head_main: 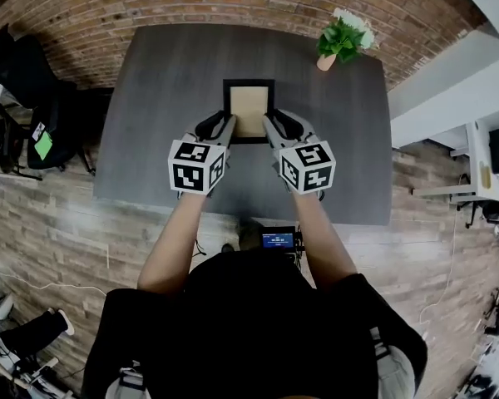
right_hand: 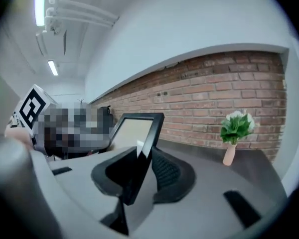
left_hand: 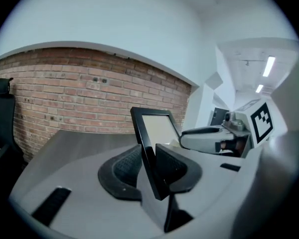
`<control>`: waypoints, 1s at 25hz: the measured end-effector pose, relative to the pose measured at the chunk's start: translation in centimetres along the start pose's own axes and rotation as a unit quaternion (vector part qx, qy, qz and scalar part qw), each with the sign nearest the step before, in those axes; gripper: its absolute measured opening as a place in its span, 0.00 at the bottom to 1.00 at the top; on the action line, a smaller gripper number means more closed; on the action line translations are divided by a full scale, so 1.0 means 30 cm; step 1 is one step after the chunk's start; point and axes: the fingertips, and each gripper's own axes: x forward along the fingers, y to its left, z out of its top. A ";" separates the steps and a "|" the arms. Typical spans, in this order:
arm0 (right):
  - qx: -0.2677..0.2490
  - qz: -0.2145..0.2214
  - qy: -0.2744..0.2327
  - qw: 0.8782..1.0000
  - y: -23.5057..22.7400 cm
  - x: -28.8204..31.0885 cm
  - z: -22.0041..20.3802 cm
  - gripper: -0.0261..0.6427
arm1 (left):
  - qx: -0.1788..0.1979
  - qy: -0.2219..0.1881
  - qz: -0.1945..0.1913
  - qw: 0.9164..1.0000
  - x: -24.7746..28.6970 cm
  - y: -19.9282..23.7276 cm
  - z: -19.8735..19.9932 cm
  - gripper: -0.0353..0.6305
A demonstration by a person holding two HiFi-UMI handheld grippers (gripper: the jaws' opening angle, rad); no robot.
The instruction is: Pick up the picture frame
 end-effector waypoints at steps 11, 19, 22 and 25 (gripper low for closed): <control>-0.069 -0.022 -0.104 0.992 0.402 -0.386 0.157 0.17 | 0.034 -0.105 -0.001 0.994 -0.518 -0.151 0.060 0.18; -0.089 -0.024 -0.135 0.987 0.541 -0.582 0.173 0.17 | 0.032 -0.139 -0.012 0.990 -0.712 -0.259 0.048 0.17; -0.091 -0.026 -0.145 0.985 0.564 -0.644 0.154 0.17 | 0.036 -0.143 -0.015 0.989 -0.758 -0.308 0.032 0.17; -0.089 -0.026 -0.151 0.984 0.583 -0.713 0.117 0.17 | 0.040 -0.145 -0.016 0.988 -0.802 -0.367 0.001 0.17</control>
